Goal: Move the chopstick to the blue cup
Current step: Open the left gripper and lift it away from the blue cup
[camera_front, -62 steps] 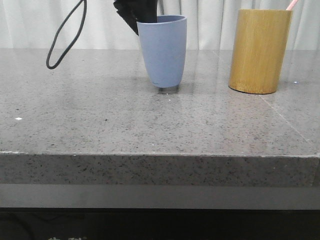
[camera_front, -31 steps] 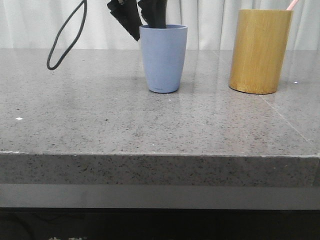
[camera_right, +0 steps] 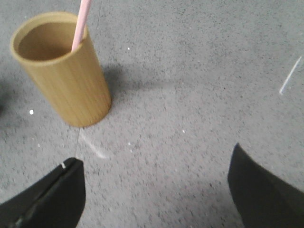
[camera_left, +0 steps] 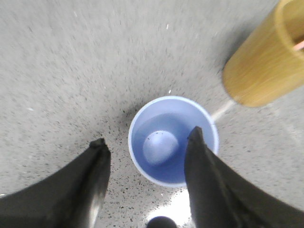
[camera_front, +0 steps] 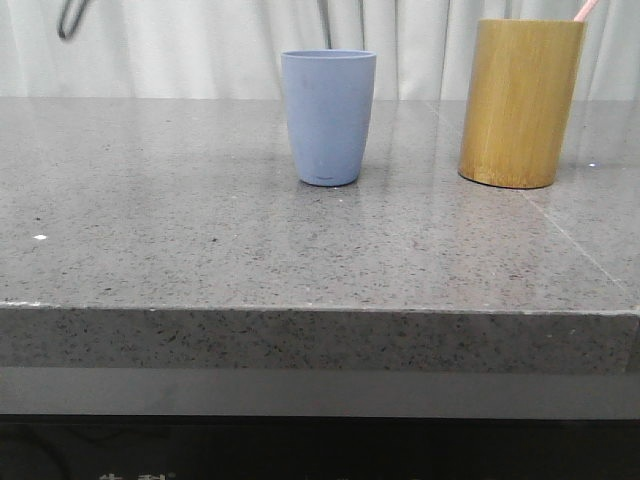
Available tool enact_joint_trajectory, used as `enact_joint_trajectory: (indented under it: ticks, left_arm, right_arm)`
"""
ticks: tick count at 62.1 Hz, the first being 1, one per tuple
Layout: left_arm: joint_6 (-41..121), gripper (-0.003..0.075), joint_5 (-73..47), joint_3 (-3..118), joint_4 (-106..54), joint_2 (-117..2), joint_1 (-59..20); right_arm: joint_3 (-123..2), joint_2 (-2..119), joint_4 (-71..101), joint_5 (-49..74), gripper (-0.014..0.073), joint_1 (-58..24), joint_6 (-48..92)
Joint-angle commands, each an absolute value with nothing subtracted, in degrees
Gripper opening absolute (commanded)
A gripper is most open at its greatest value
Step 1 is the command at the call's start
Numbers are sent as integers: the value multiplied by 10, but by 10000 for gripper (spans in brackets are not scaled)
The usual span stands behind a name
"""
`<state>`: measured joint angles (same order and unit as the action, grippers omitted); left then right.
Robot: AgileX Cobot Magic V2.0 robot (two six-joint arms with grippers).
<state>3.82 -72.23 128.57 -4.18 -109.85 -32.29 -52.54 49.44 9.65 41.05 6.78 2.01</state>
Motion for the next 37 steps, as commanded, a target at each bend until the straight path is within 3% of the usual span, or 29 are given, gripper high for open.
enact_joint_trajectory:
  ticks: [1, 17, 37]
  left_arm:
    - [35, 365, -718, 1304, -51, -1032, -326]
    - [35, 365, -711, 1210, -44, -921, -326]
    - [35, 365, -619, 896, -35, -706, -326]
  right_arm:
    - [-575, 528, 136, 371, 622, 74, 39]
    - [-659, 634, 308, 375, 622, 74, 145]
    - [-759, 761, 401, 394, 614, 74, 212]
